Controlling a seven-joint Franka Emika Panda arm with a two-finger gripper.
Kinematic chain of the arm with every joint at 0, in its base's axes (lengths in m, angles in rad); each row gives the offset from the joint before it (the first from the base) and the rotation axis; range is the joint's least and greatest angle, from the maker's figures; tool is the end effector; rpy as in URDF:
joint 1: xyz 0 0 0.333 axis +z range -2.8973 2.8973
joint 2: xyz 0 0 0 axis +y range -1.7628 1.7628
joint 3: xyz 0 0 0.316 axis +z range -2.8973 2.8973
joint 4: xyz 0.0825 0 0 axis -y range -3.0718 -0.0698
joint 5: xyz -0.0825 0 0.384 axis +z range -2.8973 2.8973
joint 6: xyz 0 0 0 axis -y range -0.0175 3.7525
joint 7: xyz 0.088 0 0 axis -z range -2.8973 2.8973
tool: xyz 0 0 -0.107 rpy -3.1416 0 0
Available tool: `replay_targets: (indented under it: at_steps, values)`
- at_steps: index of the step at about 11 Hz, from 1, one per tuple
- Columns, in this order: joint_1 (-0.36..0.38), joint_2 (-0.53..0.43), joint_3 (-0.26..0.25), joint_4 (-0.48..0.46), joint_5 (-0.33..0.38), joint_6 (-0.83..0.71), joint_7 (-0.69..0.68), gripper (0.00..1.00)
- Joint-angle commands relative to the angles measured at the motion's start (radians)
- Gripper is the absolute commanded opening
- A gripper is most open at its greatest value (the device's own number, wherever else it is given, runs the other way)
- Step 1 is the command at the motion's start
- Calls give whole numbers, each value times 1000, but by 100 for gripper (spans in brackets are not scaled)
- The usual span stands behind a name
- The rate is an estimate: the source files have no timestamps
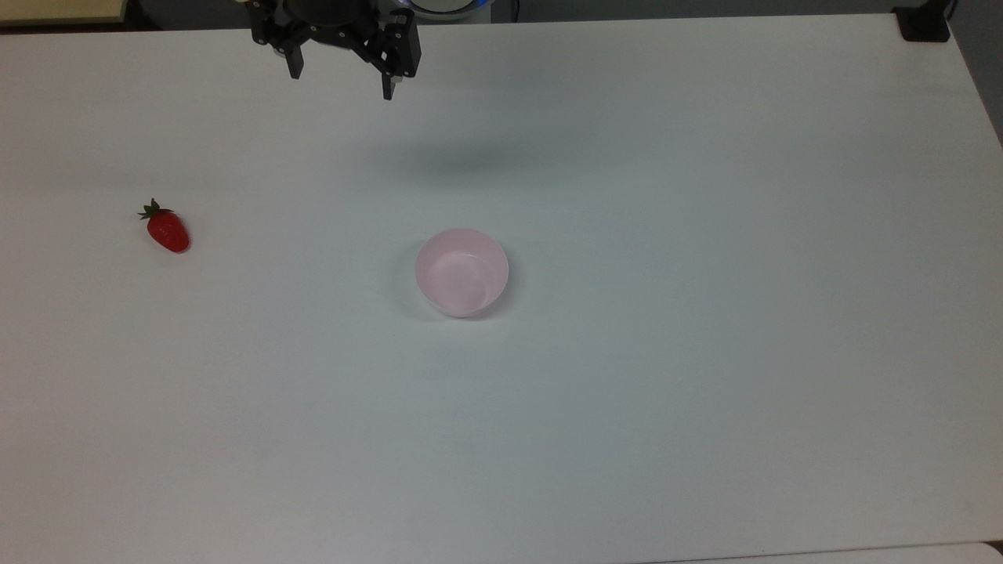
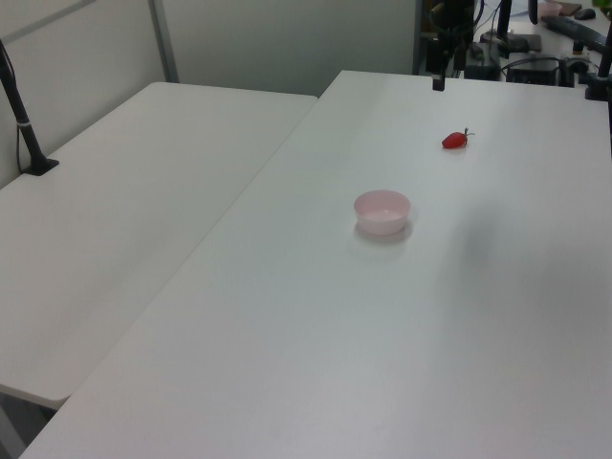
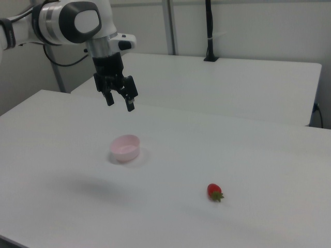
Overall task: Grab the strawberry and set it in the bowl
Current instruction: 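Move the open gripper over to the red strawberry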
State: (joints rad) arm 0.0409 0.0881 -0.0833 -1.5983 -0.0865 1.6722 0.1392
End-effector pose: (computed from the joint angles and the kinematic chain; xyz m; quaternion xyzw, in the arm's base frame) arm 0.5866 -0.0314 0.5705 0.9952 -0.0858 -0.0047 0.0469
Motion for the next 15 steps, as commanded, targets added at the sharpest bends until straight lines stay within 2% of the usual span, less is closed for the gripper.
replay_targets:
  at_steps: [1,6,7,12,15]
  values:
    - [11,-19,-20,-28,4,-11,-76,100]
    - [8,-18,-20,-26,4,-11,-95,100]
    - [5,-15,-24,-23,4,-11,-154,100]
    - [-123,39,-26,4,-1,-3,-475,100]
    - [-223,105,-26,3,-1,116,-628,100]
